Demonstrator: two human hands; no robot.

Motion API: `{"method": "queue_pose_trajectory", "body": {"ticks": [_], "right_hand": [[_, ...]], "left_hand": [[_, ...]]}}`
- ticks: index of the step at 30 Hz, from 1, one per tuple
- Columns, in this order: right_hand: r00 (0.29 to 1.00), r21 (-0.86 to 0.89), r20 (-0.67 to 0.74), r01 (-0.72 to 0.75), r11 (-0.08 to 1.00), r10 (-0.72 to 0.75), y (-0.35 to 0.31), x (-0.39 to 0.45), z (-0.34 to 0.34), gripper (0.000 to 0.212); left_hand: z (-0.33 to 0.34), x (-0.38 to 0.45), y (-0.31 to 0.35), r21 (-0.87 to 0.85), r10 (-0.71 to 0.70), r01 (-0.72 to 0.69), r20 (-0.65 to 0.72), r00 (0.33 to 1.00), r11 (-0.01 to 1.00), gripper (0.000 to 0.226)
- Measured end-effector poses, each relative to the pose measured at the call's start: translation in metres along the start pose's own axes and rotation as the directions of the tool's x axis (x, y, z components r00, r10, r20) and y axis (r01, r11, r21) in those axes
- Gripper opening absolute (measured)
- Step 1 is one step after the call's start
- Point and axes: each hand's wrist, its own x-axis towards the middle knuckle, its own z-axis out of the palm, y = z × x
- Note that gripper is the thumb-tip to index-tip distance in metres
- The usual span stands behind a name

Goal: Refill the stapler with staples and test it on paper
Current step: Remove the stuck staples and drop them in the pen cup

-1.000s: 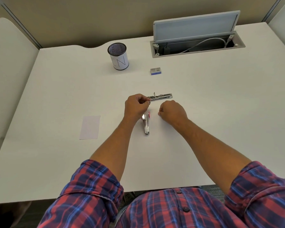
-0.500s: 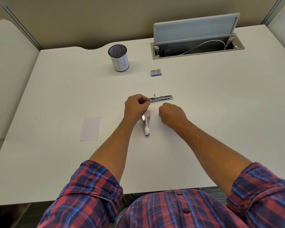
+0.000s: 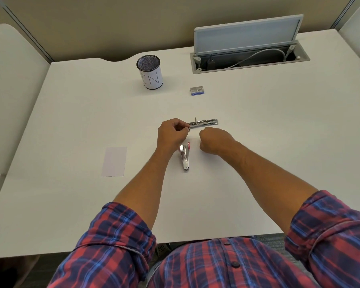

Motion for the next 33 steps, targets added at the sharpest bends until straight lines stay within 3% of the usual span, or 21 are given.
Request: {"method": "queue_pose_trajectory", "body": {"ticks": [6,9,11,13,15,17,25,30,33], "right_hand": [[0.998,0.103,0.066,-0.013,0.995,0.006,0.005,0.000,0.001,0.010],[0.998,0.305,0.060,-0.029,0.952,0.011,0.016,0.002,0.003,0.012],[0.994,0.583,-0.006,-0.083,0.808,0.106,0.027,0.000,0.006,0.015],[0.982,0.842,-0.056,-0.052,0.537,0.181,0.034,-0.005,0.008,0.018],[0.977,0.957,-0.099,0.040,0.288,0.191,0.038,-0.010,0.008,0.019],[0.980,0.980,-0.119,0.090,0.178,0.158,0.039,-0.015,0.004,0.022],[0.973,0.970,-0.180,0.150,0.192,0.148,0.046,-0.021,0.013,0.023],[0.968,0.938,-0.199,0.142,0.315,0.156,0.044,-0.023,0.023,0.012],[0.969,0.936,-0.190,0.130,0.328,0.156,0.043,-0.023,0.023,0.010]], "left_hand": [[-0.001,0.000,0.001,-0.009,0.007,-0.007,-0.001,1.000,1.000,0.016],[0.000,-0.001,0.002,0.012,0.013,-0.013,0.008,1.000,1.000,0.014],[0.003,-0.002,0.004,0.032,0.022,-0.022,0.019,1.000,0.999,0.012],[0.007,-0.002,0.008,0.064,0.037,-0.040,0.035,0.999,0.997,0.010],[0.013,-0.003,0.011,0.100,0.053,-0.059,0.055,0.997,0.993,0.010],[0.019,-0.004,0.014,0.137,0.076,-0.085,0.069,0.995,0.987,0.009],[0.033,-0.009,0.022,0.161,0.072,-0.092,0.127,0.989,0.983,0.006],[0.032,-0.009,0.018,0.096,0.037,-0.052,0.149,0.988,0.994,0.008],[0.031,-0.008,0.016,0.070,0.017,-0.029,0.164,0.986,0.997,0.010]]}}
